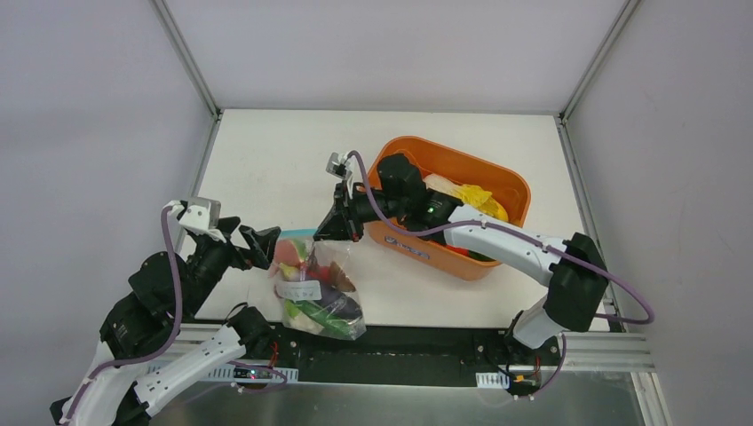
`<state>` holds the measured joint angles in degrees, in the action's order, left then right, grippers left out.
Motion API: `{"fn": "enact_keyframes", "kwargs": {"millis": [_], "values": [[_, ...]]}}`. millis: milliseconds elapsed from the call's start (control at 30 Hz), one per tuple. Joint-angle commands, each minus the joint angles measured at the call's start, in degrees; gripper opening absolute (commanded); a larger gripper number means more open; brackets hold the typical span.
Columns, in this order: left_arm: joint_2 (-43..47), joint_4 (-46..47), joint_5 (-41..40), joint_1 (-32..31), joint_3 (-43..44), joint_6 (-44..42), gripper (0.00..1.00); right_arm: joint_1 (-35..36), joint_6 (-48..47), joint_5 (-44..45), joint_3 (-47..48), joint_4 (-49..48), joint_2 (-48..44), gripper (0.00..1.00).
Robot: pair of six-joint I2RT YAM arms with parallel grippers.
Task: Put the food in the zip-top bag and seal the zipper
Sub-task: Place the zipper food storage bag at the center of the board, then reset both arms
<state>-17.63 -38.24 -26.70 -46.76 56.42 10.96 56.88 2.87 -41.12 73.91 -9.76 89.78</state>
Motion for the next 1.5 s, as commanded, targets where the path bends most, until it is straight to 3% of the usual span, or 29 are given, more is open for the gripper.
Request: {"fn": "enact_keyframes", "kwargs": {"millis": [0,67,133,200,267,367,400,433,500,733,900,1000,1067,1333,1467], "values": [[-1.0,2.1,1.8,0.5,1.3,0.1,0.99,-2.8,2.4,4.2,3.6,-3.5,3.2,0.0],[-1.2,1.9,2.1,0.5,1.0,0.3,0.99,-4.4,3.5,6.6,4.2,-1.8,5.4,0.02],[-1.6,1.6,2.6,0.6,0.9,0.6,0.99,-6.1,4.5,8.3,5.8,1.1,7.7,0.1],[-2.4,1.3,3.0,0.5,0.8,0.6,0.99,-7.3,4.7,10.7,8.5,5.9,9.6,0.27],[-3.0,1.0,3.2,0.5,0.8,0.7,0.99,-7.8,2.9,12.5,10.7,9.4,9.7,0.38],[-3.3,1.2,3.1,0.5,0.5,0.5,0.99,-7.8,1.0,12.3,10.4,11.7,6.3,0.56],[-3.4,1.4,2.9,0.5,0.3,0.5,0.99,-7.7,0.4,11.5,9.9,12.1,4.8,0.67],[-3.5,1.6,3.0,0.5,0.2,0.4,0.99,-7.7,0.1,10.7,9.0,12.5,3.3,0.7],[-3.7,1.9,3.0,0.6,-0.1,0.4,0.99,-7.5,-0.1,9.6,7.2,14.6,0.2,0.72],[-4.9,2.2,3.1,0.6,-1.4,0.9,0.99,-3.7,-0.6,5.5,-11.8,15.4,-13.0,0.72],[-7.0,2.4,2.7,0.6,-2.7,3.1,0.99,-2.1,0.0,16.4,-19.3,17.8,-18.3,0.73],[-8.4,2.0,4.0,0.5,-2.9,4.2,0.99,-2.4,1.4,30.3,-20.7,18.9,-20.1,0.73],[-9.2,1.5,3.8,0.5,-3.2,5.3,0.99,-3.7,1.9,34.5,-21.7,18.9,-21.5,0.74],[-12.5,-0.1,-1.5,1.2,-4.0,7.2,0.99,-13.5,1.9,35.0,-21.0,17.9,-20.0,0.76],[-15.3,-0.9,1.6,6.4,-3.7,7.3,0.99,-16.6,2.3,31.3,-20.0,17.8,-19.6,0.76]]}}
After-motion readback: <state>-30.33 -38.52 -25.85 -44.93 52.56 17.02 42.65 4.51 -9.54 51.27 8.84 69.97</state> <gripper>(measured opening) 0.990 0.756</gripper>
